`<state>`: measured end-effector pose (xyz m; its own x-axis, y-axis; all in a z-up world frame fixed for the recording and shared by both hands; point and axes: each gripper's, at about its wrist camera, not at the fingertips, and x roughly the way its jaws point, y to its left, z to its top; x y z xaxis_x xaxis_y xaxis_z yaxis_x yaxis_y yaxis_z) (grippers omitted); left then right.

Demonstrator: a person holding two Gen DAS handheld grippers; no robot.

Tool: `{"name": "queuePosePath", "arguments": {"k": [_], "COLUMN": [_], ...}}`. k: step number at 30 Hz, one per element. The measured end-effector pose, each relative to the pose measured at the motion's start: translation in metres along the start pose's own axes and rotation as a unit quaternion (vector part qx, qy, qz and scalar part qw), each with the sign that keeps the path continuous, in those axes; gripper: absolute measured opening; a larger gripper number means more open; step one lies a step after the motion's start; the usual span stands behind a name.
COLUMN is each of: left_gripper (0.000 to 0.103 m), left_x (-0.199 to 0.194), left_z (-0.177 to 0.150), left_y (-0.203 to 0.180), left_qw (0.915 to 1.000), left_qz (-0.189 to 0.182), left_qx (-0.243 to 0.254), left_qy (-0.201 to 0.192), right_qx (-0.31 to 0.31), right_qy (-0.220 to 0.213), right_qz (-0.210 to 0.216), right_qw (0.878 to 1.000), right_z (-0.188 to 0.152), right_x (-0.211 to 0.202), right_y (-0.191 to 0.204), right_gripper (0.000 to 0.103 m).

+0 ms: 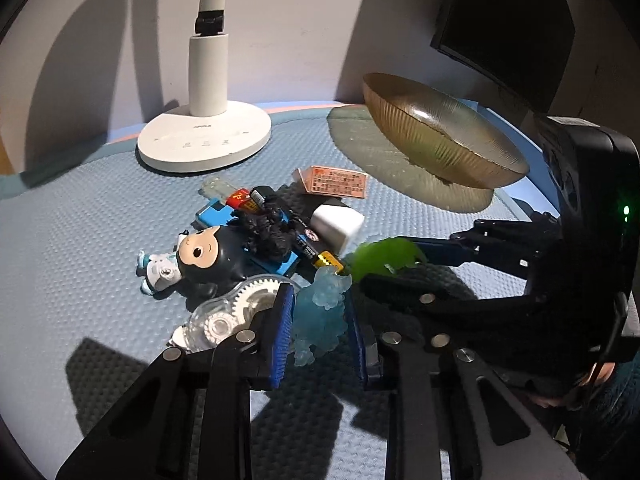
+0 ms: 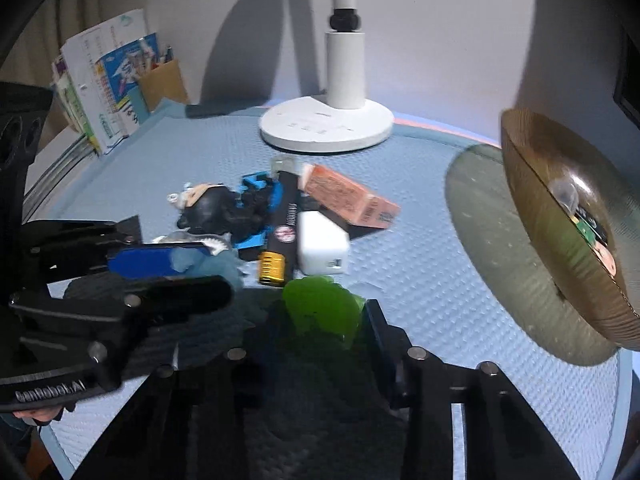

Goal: Organize rigid objects
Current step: 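Grasp the pale blue figure with the left gripper while the right gripper grasps the lime green figure, then carry both figures over the amber plate and release them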

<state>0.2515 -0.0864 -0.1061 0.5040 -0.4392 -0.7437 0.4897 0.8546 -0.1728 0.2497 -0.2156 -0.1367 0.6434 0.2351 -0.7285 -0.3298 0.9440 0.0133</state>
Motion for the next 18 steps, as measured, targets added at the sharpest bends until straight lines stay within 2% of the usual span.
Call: {"name": "queuePosePath", "arguments": {"k": [3, 8, 11, 15, 18], "left_gripper": [0.022, 0.022, 0.022, 0.022, 0.022], "left_x": [-0.012, -0.044, -0.055, -0.051, -0.044], "left_z": [-0.005, -0.022, -0.035, -0.047, -0.054], "left_y": [0.001, 0.003, 0.000, -0.003, -0.006], "left_qw": [0.9999, 0.9992, 0.9990, 0.9990, 0.9991], "left_qz": [-0.002, -0.013, -0.009, -0.003, 0.019], "left_qx": [-0.006, -0.021, -0.024, -0.032, -0.029], "left_qy": [-0.011, -0.031, -0.036, -0.030, -0.026], "right_qx": [-0.008, 0.047, 0.074, 0.093, 0.103], "right_qy": [-0.004, -0.048, -0.061, -0.046, -0.031], "right_qz": [-0.021, -0.009, -0.021, -0.042, -0.047], "right_qw": [1.000, 0.998, 0.995, 0.994, 0.993], "right_z": [-0.003, -0.014, -0.029, -0.049, -0.067], "right_x": [-0.005, -0.059, -0.086, -0.091, -0.084], "right_y": [0.007, -0.003, -0.015, -0.026, -0.029], "right_gripper": [0.036, 0.036, 0.036, 0.036, 0.037]}}
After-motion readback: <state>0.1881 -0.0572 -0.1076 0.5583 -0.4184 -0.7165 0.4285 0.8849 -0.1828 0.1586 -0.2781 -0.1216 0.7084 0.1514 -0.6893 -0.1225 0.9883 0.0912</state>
